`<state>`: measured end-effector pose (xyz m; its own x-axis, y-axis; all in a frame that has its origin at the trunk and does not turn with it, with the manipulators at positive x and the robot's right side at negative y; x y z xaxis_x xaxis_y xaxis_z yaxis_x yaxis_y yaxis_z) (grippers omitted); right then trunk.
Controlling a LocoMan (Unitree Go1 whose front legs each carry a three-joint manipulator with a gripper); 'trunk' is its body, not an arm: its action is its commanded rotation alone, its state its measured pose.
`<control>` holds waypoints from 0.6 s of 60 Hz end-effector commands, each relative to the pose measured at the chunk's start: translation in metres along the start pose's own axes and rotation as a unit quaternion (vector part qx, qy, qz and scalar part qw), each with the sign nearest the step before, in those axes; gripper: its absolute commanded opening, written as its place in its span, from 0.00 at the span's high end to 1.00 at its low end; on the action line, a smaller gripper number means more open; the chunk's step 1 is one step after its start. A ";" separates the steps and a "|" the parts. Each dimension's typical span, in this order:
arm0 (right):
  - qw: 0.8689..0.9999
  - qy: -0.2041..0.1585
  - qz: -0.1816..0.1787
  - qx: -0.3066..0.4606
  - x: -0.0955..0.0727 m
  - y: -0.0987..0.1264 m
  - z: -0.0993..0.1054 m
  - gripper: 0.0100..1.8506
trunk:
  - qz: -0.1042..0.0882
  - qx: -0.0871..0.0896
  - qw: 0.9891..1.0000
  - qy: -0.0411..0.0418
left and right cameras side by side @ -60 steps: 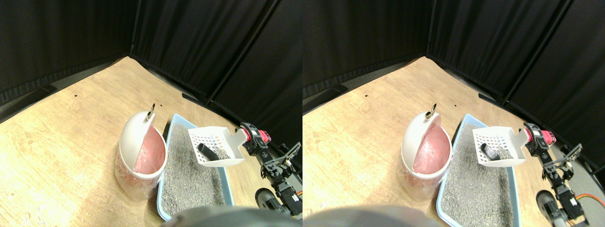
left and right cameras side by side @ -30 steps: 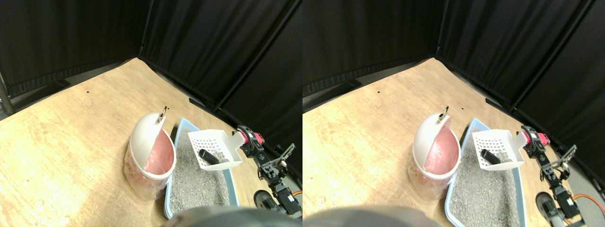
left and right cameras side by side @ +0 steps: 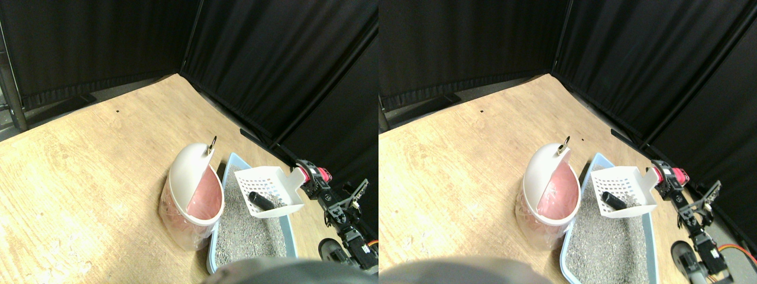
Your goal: Scoop (unimanual)
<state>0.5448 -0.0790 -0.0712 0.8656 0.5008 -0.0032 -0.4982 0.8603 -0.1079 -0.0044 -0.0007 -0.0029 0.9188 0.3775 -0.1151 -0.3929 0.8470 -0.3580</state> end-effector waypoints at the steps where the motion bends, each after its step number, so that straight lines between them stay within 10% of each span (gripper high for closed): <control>1: 1.000 -0.022 0.014 0.007 0.003 0.008 0.008 0.97 | 0.025 -0.009 1.000 0.002; 36: 0.993 0.017 0.089 -0.082 0.017 0.038 -0.001 0.97 | 0.033 -0.014 0.999 -0.001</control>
<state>0.5409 -0.0443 -0.0798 0.7835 0.6120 -0.1081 -0.6182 0.7499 -0.2356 -0.0047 -0.0008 -0.0033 0.9183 0.3780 -0.1180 -0.3938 0.8407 -0.3717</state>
